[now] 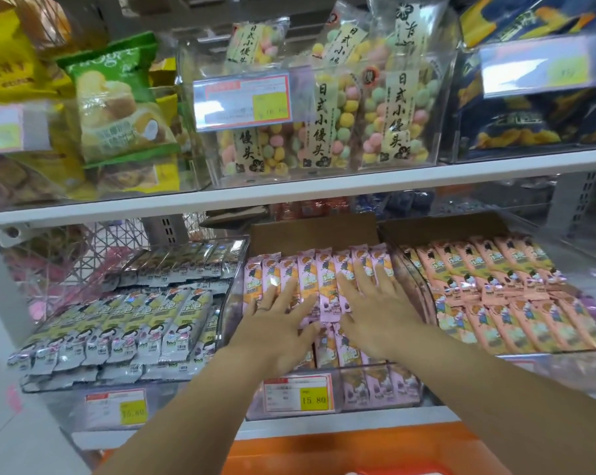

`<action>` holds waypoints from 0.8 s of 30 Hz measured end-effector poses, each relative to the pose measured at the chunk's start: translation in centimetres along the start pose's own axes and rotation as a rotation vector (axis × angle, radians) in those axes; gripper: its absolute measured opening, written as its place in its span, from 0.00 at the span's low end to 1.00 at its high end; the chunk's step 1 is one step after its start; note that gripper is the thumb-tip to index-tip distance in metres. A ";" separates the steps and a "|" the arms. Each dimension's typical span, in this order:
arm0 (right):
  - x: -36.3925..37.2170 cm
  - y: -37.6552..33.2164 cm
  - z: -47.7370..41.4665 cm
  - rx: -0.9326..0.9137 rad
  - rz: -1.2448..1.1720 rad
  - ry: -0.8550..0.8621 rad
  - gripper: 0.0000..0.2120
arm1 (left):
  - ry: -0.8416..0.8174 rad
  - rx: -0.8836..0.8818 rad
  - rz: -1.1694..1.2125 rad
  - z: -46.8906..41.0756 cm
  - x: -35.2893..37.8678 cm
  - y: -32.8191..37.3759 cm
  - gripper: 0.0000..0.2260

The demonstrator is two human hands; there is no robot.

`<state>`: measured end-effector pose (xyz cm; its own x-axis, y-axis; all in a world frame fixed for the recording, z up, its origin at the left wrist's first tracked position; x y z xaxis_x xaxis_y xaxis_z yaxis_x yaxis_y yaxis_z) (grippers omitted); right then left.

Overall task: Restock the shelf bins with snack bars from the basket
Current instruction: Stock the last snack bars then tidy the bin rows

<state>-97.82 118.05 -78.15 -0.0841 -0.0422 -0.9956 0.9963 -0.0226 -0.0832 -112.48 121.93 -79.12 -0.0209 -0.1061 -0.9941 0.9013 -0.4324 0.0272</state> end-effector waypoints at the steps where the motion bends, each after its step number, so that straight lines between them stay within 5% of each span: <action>1: -0.3 -0.1 0.2 -0.008 -0.034 -0.006 0.30 | -0.017 -0.008 -0.001 0.0 -0.1 0.1 0.24; 5: -3.4 -1.1 3.4 -0.168 -0.179 0.127 0.29 | -0.024 -0.022 0.011 0.9 -1.4 1.3 0.23; 8: -6.1 0.6 8.3 -0.284 -0.253 0.350 0.24 | 0.183 0.053 0.066 2.9 -3.1 4.8 0.22; 11: -6.3 6.5 12.1 -0.166 -0.265 0.450 0.17 | 0.384 0.152 0.136 5.0 -5.1 9.7 0.22; 16: -2.8 14.9 14.2 0.002 -0.093 0.272 0.19 | 0.426 0.353 -0.126 5.6 -5.3 17.9 0.21; 21: -0.6 18.2 14.2 0.096 0.005 0.069 0.28 | 0.206 0.400 -0.469 2.9 -3.5 21.8 0.21; 24: 0.0 18.4 13.9 0.096 -0.007 0.005 0.23 | 0.081 0.354 -0.514 2.4 -2.6 21.8 0.23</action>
<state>-79.72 103.77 -79.11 -0.0907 -0.0371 -0.9952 0.9892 -0.1185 -0.0858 -93.86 110.64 -75.71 -0.3682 0.2566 -0.8936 0.5864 -0.6818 -0.4374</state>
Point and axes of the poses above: each hand's wrist, its own z-axis away from the middle knuckle, its own x-axis out of the palm, y = z × x, the point moved 5 cm from there along -z, towards the middle knuckle, and after that the axes turned 6 degrees about -x, right-handed, at the moved point
